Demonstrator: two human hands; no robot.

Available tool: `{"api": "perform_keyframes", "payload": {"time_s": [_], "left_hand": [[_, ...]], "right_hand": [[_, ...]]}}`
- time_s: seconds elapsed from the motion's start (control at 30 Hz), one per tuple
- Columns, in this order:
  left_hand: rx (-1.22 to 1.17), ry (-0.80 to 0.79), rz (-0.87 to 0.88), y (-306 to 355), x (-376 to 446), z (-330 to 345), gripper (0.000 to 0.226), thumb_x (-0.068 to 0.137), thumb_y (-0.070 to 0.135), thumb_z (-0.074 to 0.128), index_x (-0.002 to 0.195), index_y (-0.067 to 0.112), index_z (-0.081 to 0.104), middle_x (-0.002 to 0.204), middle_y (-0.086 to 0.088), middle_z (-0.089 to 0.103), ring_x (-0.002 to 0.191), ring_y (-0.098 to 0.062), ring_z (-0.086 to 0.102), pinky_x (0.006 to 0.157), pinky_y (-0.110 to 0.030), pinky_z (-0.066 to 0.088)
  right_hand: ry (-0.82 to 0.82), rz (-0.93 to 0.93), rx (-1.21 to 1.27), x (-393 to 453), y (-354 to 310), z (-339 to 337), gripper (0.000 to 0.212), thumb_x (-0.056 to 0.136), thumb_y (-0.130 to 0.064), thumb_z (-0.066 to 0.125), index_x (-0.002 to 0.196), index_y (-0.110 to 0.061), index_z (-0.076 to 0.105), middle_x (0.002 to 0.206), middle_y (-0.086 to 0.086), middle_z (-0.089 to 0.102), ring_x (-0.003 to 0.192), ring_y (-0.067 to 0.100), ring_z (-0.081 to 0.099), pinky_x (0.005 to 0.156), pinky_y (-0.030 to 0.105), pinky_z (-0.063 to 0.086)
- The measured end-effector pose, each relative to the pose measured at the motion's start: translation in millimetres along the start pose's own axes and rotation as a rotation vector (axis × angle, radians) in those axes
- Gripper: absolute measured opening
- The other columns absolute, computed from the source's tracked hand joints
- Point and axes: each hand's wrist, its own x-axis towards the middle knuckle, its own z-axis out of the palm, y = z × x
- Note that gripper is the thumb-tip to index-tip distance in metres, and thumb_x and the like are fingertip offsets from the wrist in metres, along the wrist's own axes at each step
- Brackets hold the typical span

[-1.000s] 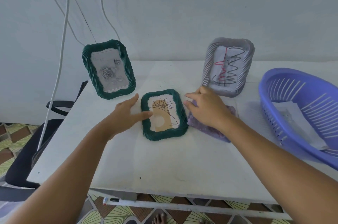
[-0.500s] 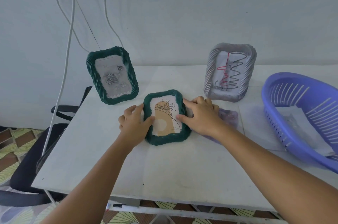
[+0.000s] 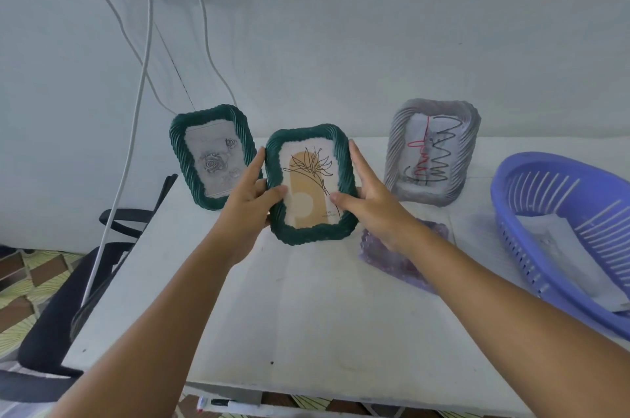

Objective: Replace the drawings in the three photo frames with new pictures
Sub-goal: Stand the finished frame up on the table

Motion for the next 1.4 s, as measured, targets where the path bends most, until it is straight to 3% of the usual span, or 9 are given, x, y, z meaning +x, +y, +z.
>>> {"api": "perform_keyframes", "payload": {"time_s": [0.27,0.4,0.57,0.93,1.1,1.2,1.3,1.4], "left_hand": [[-0.006,-0.101,0.012,6.8,13.0,-5.3,0.079,0.104,0.006,0.052,0.160,0.045,0.011,0.131,-0.001,0.069,0.120,-0.022,0.066,0.099,-0.053,0.053],[0.010,-0.072,0.047,8.7,28.3,-6.4,0.079,0.104,0.006,0.052,0.158,0.049,0.014,0.127,-0.006,0.070,0.119,-0.023,0.067,0.099,-0.051,0.054],[0.039,-0.042,0.058,9.3,55.8,-5.3,0.080,0.104,0.003,0.051,0.155,0.055,0.016,0.124,-0.007,0.071,0.116,-0.024,0.068,0.097,-0.055,0.055],[0.052,0.034,0.043,3.6,107.2,-2.1,0.081,0.104,0.002,0.049,0.145,0.067,0.023,0.134,-0.008,0.063,0.121,-0.024,0.065,0.097,-0.051,0.056],[0.087,0.044,0.033,-6.0,115.2,-2.2,0.082,0.104,0.003,0.048,0.145,0.068,0.020,0.134,-0.006,0.063,0.121,-0.022,0.064,0.099,-0.048,0.056],[0.107,0.039,0.044,-9.1,114.7,-0.8,0.082,0.105,0.004,0.048,0.145,0.069,0.018,0.140,-0.002,0.060,0.126,-0.019,0.060,0.103,-0.047,0.053],[0.170,0.040,0.079,-13.8,109.5,1.1,0.081,0.107,0.009,0.047,0.146,0.070,0.010,0.144,0.004,0.057,0.125,-0.017,0.060,0.103,-0.045,0.054],[0.283,0.065,0.115,-22.7,102.4,0.6,0.081,0.107,0.021,0.048,0.139,0.079,0.002,0.124,-0.007,0.067,0.109,-0.040,0.062,0.091,-0.052,0.057]], "right_hand": [[0.030,0.028,0.077,21.9,6.5,-2.9,0.103,0.095,0.001,0.063,0.151,-0.064,0.006,0.144,-0.013,0.058,0.124,0.016,0.063,0.105,0.048,0.052],[0.050,-0.009,0.017,36.8,0.5,-4.8,0.106,0.095,0.002,0.062,0.150,-0.065,0.002,0.146,-0.018,0.054,0.125,0.011,0.062,0.104,0.042,0.052],[0.076,-0.032,-0.049,60.5,-8.7,-11.2,0.109,0.096,0.003,0.061,0.151,-0.063,-0.006,0.146,-0.019,0.051,0.120,0.002,0.062,0.092,0.027,0.055],[0.117,-0.033,-0.036,107.0,-5.3,-18.2,0.110,0.095,0.009,0.059,0.152,-0.062,-0.002,0.153,-0.015,0.043,0.114,-0.001,0.064,0.088,0.028,0.058],[0.109,-0.026,-0.036,112.9,2.7,-18.2,0.110,0.095,0.010,0.059,0.154,-0.060,-0.003,0.158,-0.016,0.035,0.120,-0.002,0.058,0.083,0.020,0.055],[0.103,-0.039,-0.043,112.0,6.8,-19.5,0.109,0.096,0.009,0.058,0.153,-0.059,-0.004,0.161,-0.018,0.028,0.126,-0.003,0.052,0.087,0.017,0.053],[0.095,-0.036,-0.075,108.8,10.8,-20.3,0.108,0.097,0.004,0.059,0.150,-0.064,-0.006,0.162,-0.016,0.030,0.133,0.001,0.050,0.101,0.024,0.050],[0.091,-0.039,-0.135,102.6,13.8,-20.0,0.105,0.100,-0.001,0.059,0.149,-0.064,-0.009,0.163,-0.016,0.030,0.139,0.001,0.044,0.112,0.027,0.040]]}}
